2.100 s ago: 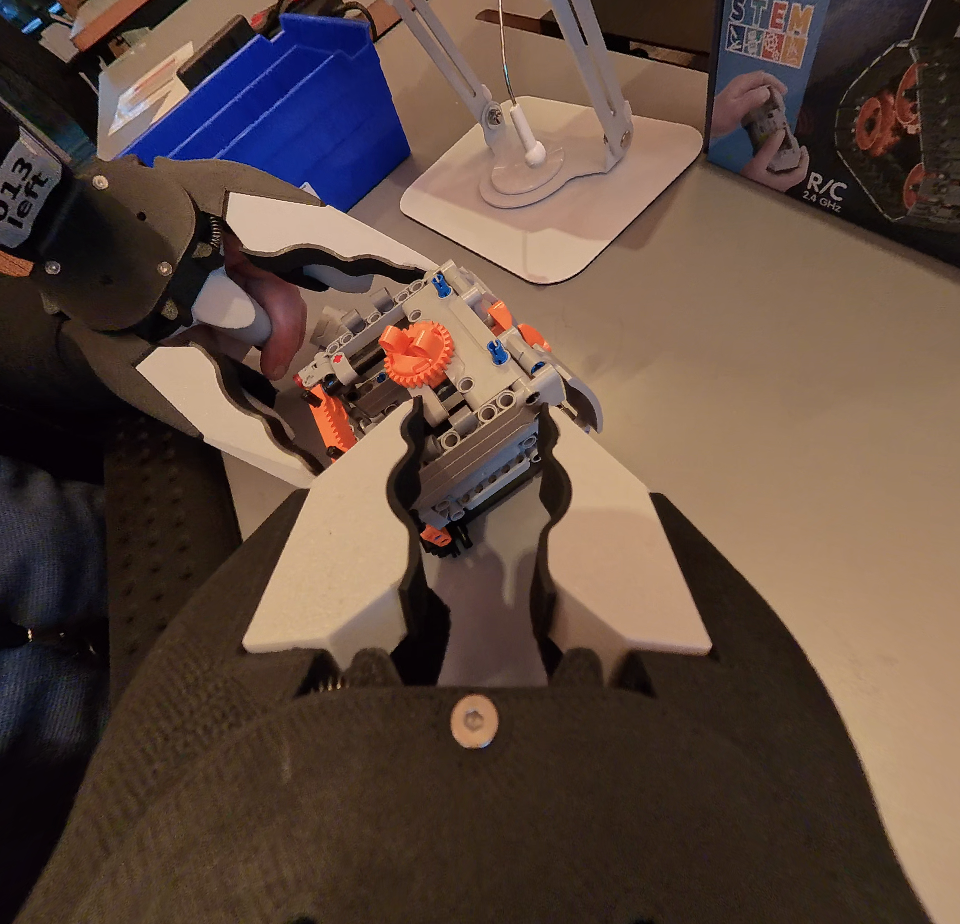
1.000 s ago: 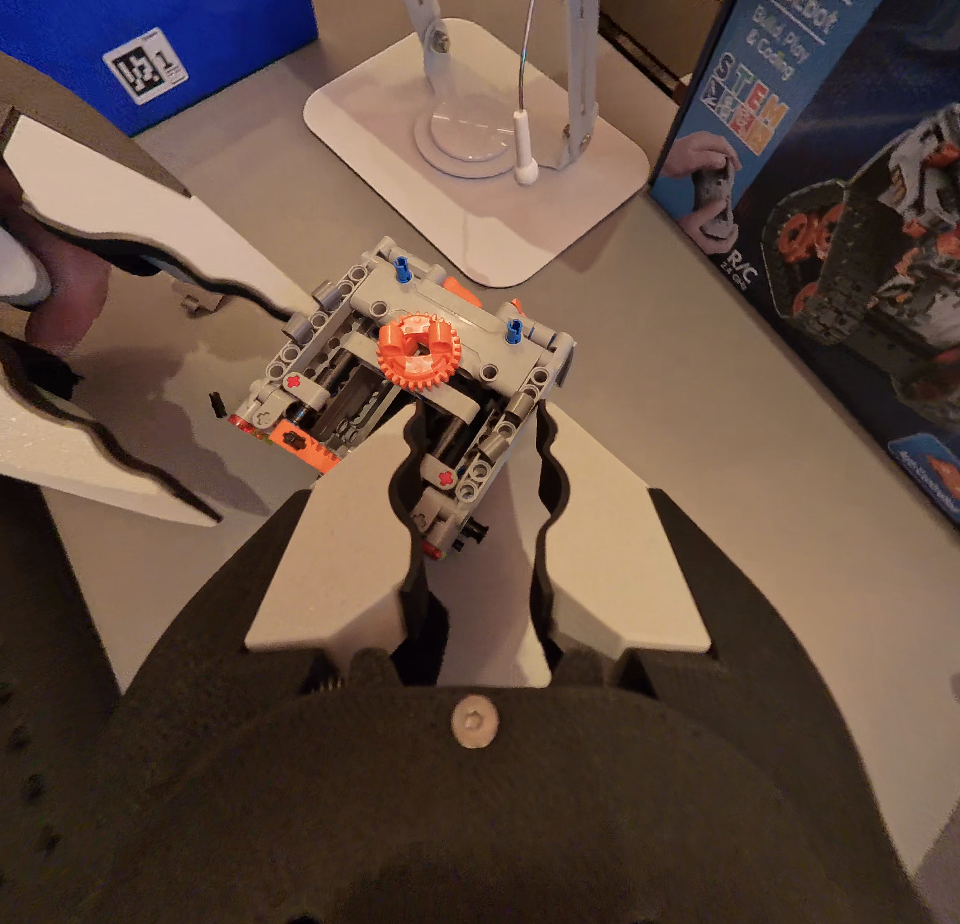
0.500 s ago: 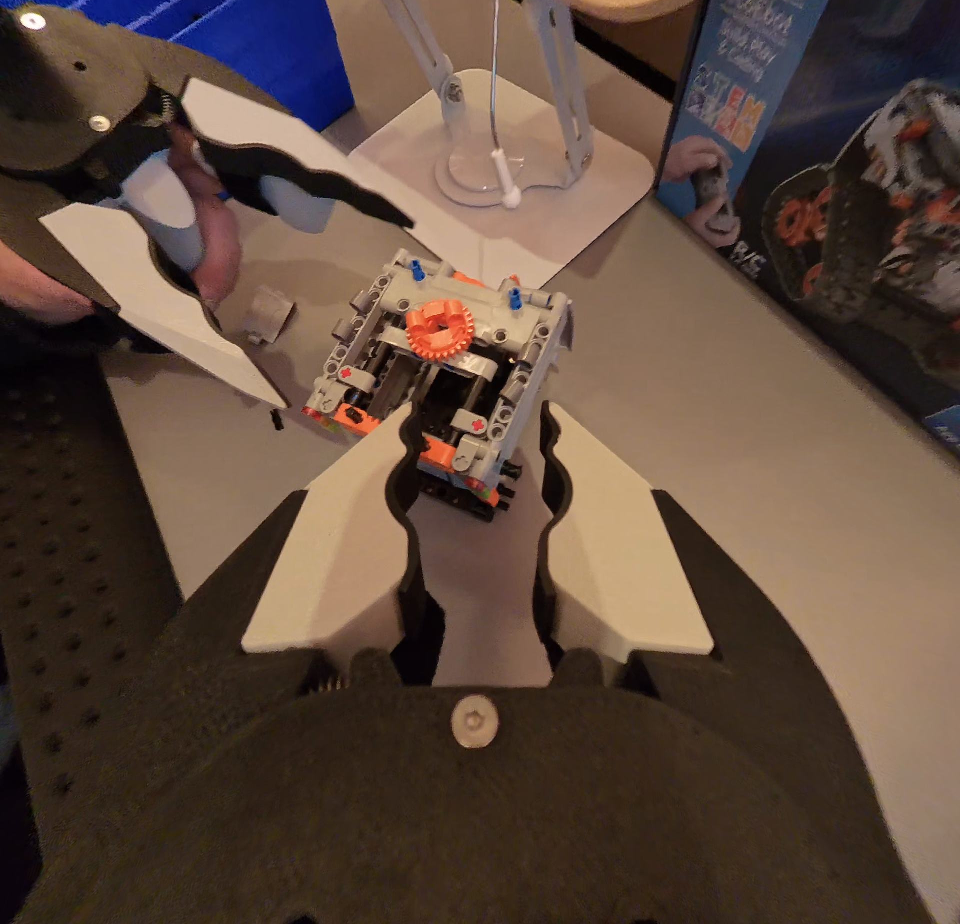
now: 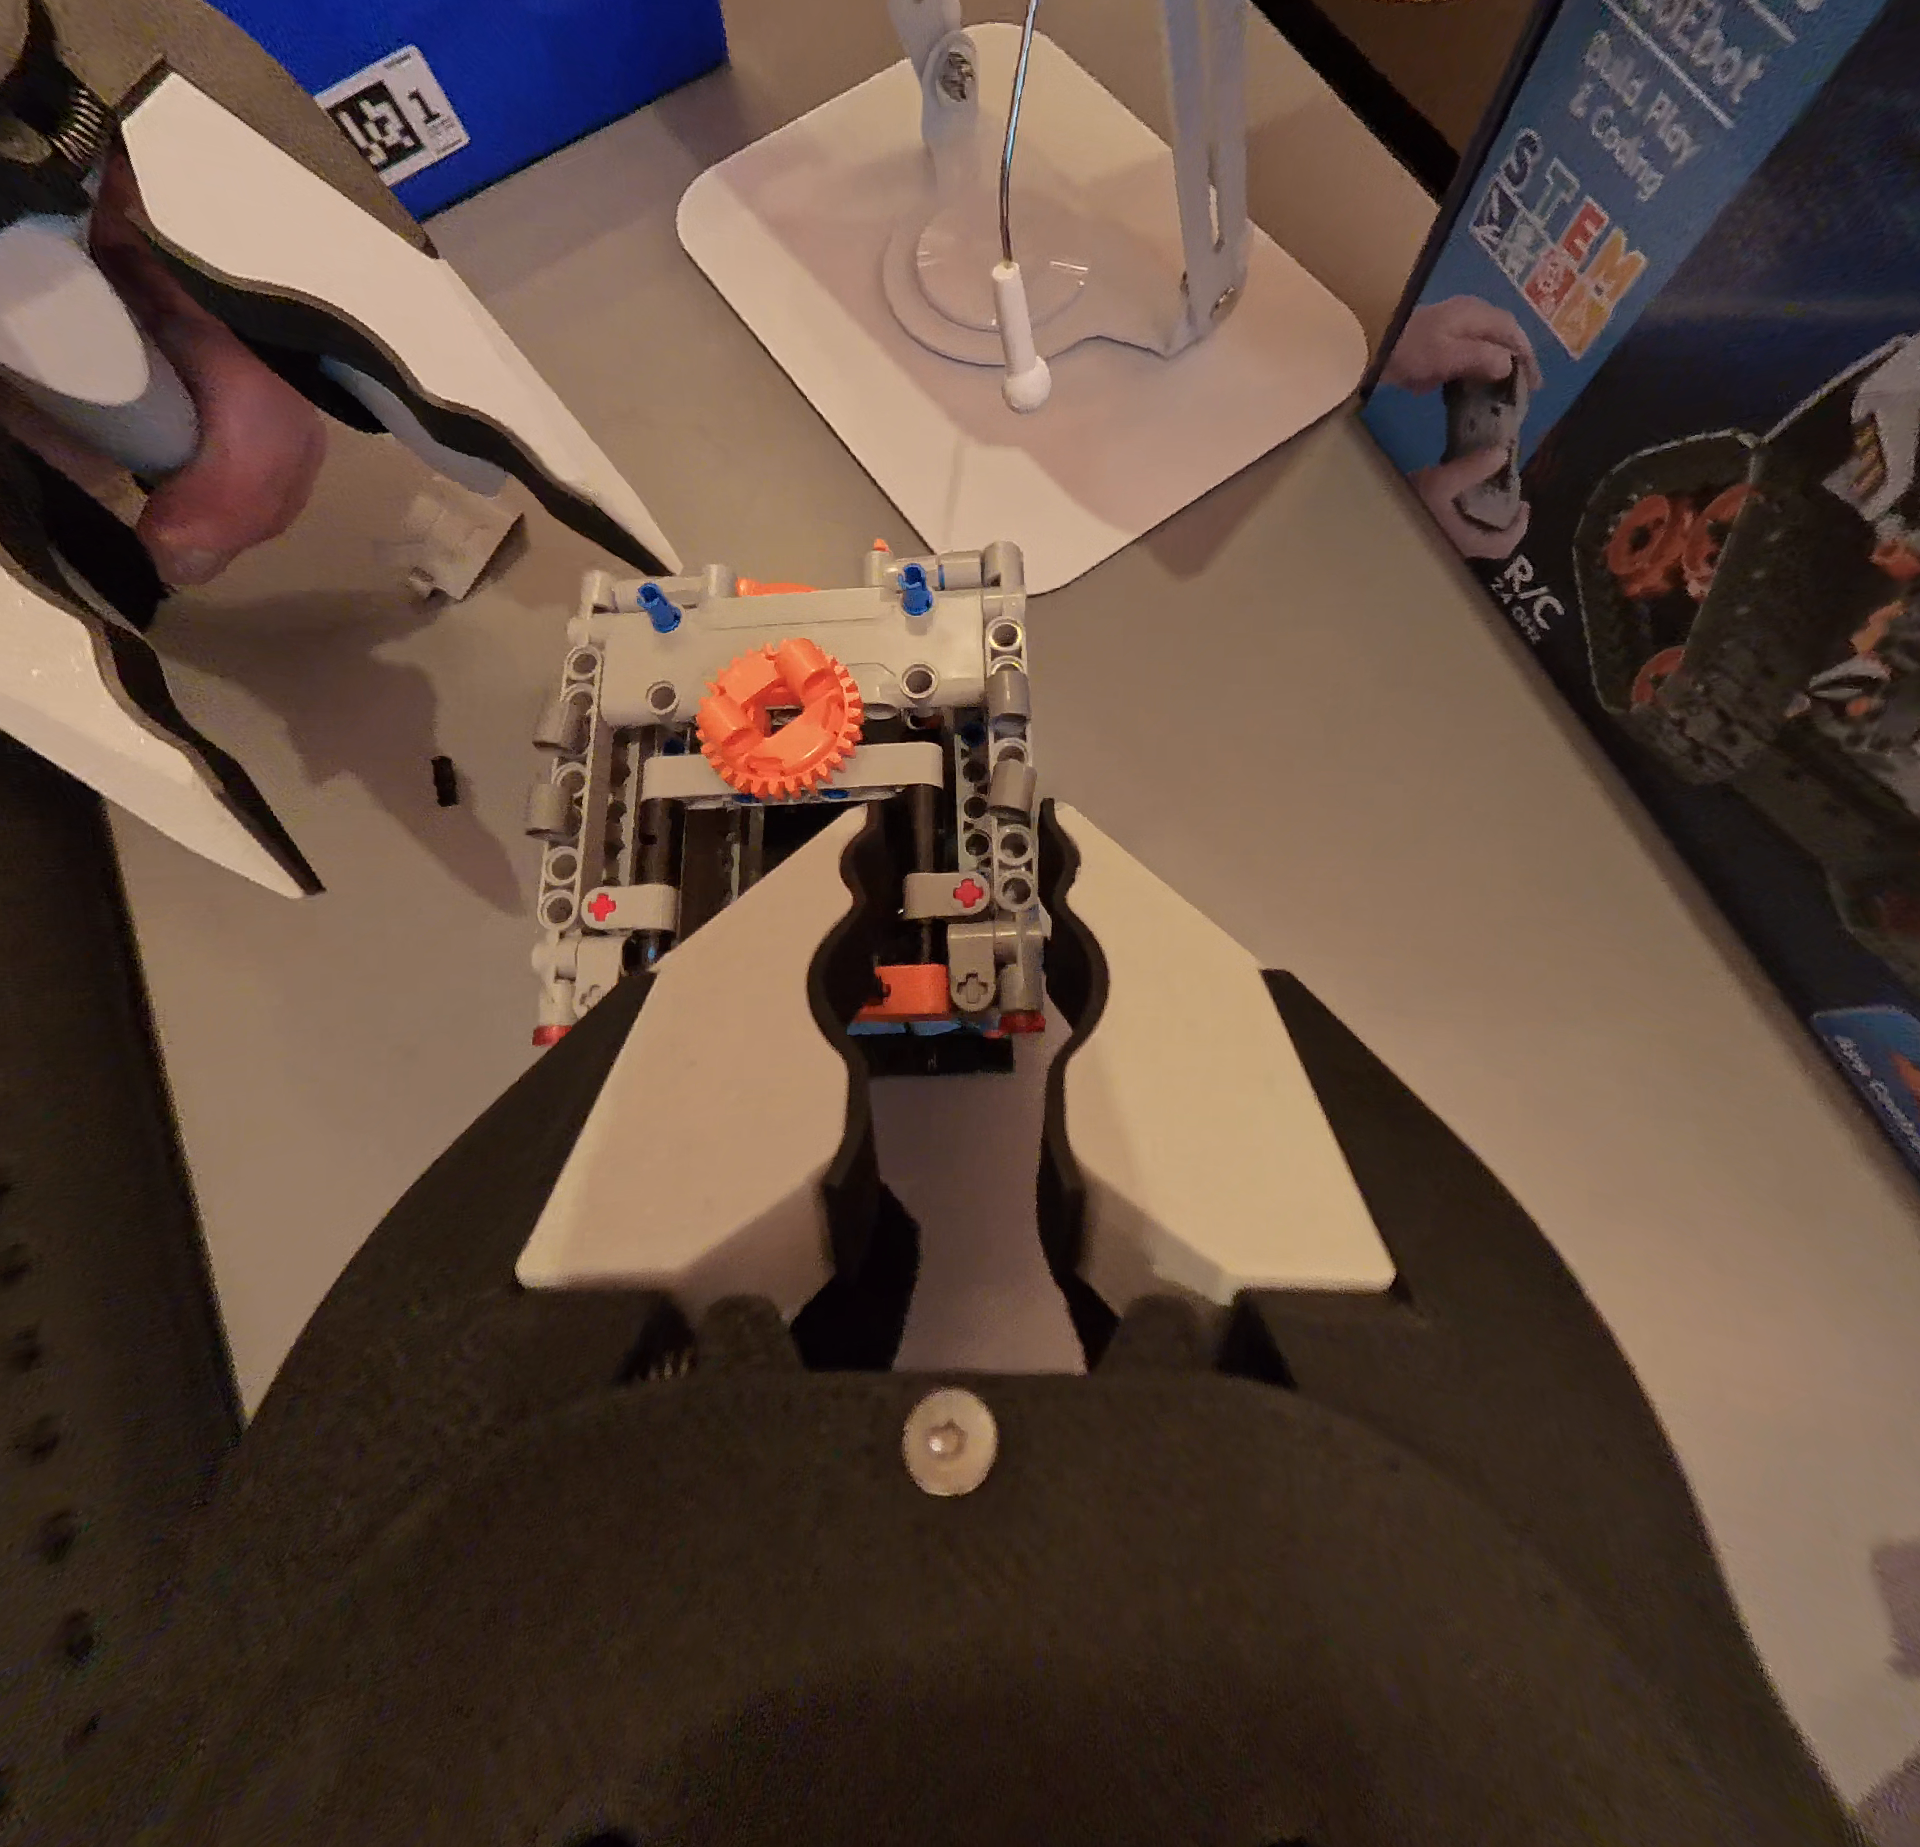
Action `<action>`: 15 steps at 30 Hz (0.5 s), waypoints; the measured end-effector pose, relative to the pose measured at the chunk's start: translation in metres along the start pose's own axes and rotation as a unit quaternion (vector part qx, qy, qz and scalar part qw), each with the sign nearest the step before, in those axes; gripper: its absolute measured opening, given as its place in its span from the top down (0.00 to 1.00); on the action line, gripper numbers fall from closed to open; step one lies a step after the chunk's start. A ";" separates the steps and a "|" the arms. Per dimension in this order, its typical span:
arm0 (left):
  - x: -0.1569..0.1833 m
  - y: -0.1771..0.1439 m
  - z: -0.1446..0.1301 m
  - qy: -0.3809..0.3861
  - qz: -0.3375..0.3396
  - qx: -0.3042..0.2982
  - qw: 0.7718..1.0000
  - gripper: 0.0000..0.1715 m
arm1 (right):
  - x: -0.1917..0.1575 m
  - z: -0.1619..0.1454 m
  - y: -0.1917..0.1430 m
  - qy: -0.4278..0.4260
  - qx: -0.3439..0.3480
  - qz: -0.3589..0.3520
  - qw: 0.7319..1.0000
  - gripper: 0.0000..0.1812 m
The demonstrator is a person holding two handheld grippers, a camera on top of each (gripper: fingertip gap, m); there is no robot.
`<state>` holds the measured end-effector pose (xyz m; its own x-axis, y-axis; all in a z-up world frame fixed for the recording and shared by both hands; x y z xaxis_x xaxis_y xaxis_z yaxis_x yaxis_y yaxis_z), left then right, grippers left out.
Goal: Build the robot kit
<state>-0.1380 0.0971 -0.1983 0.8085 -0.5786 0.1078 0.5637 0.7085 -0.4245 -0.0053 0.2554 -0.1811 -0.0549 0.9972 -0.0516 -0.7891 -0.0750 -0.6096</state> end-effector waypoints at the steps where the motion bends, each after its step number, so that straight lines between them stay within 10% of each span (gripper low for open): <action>1: 0.000 -0.003 -0.001 -0.007 -0.005 0.003 1.000 0.50 | 0.001 0.000 0.001 -0.001 0.001 0.007 1.000 0.85; 15: -0.003 -0.003 -0.015 -0.022 -0.011 0.002 1.000 0.53 | -0.011 -0.023 -0.035 0.123 0.034 -0.019 0.992 0.75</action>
<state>-0.1447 0.0908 -0.2108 0.8029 -0.5751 0.1569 0.5816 0.6980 -0.4178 0.0373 0.2470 -0.1776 0.1200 0.9665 -0.2268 -0.8272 -0.0289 -0.5612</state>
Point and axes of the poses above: each gripper's, where its closed fingertips meet, y out along the fingers, z out of its top, x = y × z across the jaws, the point moved 10 cm from there along -y, back along the fingers, and after that the axes turned 4 degrees about x, right-handed, at the moved point
